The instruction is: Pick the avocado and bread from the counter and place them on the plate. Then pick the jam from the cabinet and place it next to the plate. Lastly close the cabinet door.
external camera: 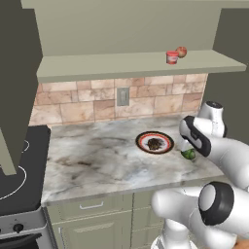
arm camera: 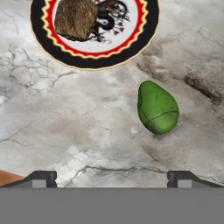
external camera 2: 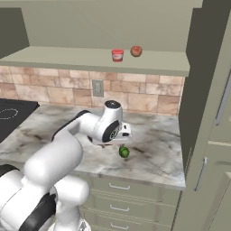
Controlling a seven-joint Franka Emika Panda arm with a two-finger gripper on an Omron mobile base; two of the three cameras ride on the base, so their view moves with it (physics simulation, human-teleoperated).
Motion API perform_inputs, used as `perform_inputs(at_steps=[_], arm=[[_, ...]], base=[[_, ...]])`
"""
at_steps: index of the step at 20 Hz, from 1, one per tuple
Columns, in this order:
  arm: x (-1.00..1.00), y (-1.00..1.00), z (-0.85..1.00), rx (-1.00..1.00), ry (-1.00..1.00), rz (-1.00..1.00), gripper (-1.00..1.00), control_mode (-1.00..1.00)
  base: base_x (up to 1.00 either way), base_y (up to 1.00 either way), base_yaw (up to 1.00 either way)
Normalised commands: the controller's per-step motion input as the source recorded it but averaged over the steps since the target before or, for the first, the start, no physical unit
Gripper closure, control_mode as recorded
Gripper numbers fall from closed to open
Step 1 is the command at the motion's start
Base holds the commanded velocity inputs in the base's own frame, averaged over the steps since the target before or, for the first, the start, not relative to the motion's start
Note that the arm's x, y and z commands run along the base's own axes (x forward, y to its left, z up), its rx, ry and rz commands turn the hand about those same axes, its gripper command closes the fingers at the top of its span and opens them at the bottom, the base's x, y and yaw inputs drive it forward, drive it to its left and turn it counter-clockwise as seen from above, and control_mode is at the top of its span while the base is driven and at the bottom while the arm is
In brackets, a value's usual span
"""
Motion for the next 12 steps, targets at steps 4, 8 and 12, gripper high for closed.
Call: perform_inputs(at_steps=[4, 8, 12], arm=[[0.20, -0.11, -0.06, 0.00, 0.07, 0.00, -1.00, -1.00], [0.15, -0.07, -0.07, 0.00, 0.05, 0.00, -1.00, -1.00], [0.09, -0.04, -0.09, 0.00, 0.04, 0.00, -1.00, -1.00]], base=[[0.00, 0.00, 0.00], [0.00, 0.00, 0.00], [0.00, 0.00, 0.00]])
